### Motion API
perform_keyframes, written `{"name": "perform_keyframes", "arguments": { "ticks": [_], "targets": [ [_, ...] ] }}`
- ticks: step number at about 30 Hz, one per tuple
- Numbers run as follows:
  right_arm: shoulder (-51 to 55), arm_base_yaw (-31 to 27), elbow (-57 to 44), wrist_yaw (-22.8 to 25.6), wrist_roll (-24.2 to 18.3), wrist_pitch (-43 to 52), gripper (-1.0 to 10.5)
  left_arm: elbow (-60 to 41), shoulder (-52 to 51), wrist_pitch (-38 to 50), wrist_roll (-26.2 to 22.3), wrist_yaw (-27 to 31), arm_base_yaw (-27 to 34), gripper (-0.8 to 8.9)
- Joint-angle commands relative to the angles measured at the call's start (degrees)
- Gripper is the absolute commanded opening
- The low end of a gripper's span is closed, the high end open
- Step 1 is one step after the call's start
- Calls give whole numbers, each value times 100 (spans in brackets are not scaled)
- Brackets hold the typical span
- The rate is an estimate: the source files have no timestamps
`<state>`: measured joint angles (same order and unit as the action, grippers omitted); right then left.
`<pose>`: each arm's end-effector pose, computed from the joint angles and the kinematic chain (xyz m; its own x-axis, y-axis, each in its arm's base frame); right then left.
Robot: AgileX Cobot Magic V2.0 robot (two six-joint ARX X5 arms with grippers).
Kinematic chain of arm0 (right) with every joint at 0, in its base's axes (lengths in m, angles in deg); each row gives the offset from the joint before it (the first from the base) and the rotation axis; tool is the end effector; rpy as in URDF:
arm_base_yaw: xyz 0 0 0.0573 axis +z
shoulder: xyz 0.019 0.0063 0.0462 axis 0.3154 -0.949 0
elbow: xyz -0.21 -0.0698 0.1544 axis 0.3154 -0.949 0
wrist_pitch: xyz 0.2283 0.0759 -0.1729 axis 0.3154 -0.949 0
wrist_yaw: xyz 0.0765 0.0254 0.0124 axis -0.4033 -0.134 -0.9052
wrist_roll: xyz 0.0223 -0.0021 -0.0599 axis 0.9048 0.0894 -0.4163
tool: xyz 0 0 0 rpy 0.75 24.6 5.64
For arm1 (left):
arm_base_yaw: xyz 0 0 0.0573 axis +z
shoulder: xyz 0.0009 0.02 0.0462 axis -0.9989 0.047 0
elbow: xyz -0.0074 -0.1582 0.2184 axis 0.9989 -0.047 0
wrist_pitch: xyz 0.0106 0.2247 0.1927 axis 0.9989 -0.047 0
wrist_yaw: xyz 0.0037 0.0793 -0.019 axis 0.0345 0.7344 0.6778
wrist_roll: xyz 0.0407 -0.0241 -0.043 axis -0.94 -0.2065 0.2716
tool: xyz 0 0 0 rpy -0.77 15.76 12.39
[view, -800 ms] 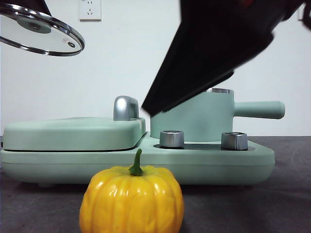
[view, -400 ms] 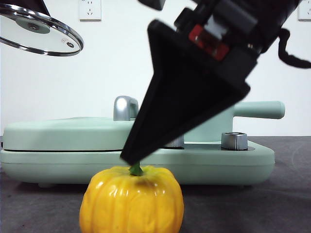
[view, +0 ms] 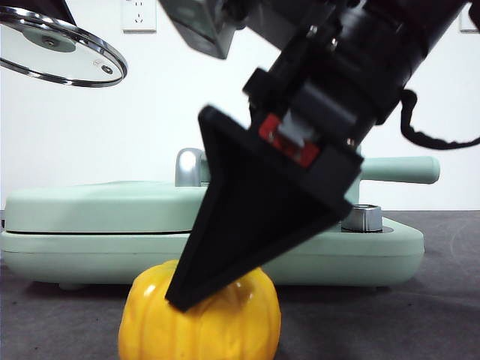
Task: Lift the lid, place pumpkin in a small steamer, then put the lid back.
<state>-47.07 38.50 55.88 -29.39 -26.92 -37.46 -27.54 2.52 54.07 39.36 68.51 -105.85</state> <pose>0.1589 0.2686 0.1475 0.0509 0.6382 -0.7682 -0.9943 0.1048 0.0212 0.2524 -0.0845 0.3382 0.8717 -0.2889 -0.3958 0.3472 0.9341 0.0829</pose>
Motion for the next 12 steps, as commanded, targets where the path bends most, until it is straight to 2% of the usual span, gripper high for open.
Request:
{"name": "perform_keyframes", "arguments": {
  "ticks": [1, 8, 12],
  "targets": [
    [-216, 74, 96, 9, -94, 31, 402, 72, -9, 157, -17, 11, -9, 11],
    [-507, 79, 96, 2, -98, 42, 403, 72, -9, 157, -17, 11, -9, 11],
    [-579, 79, 96, 9, -98, 22, 467, 72, -9, 157, -17, 11, -4, 11]
  ]
}}
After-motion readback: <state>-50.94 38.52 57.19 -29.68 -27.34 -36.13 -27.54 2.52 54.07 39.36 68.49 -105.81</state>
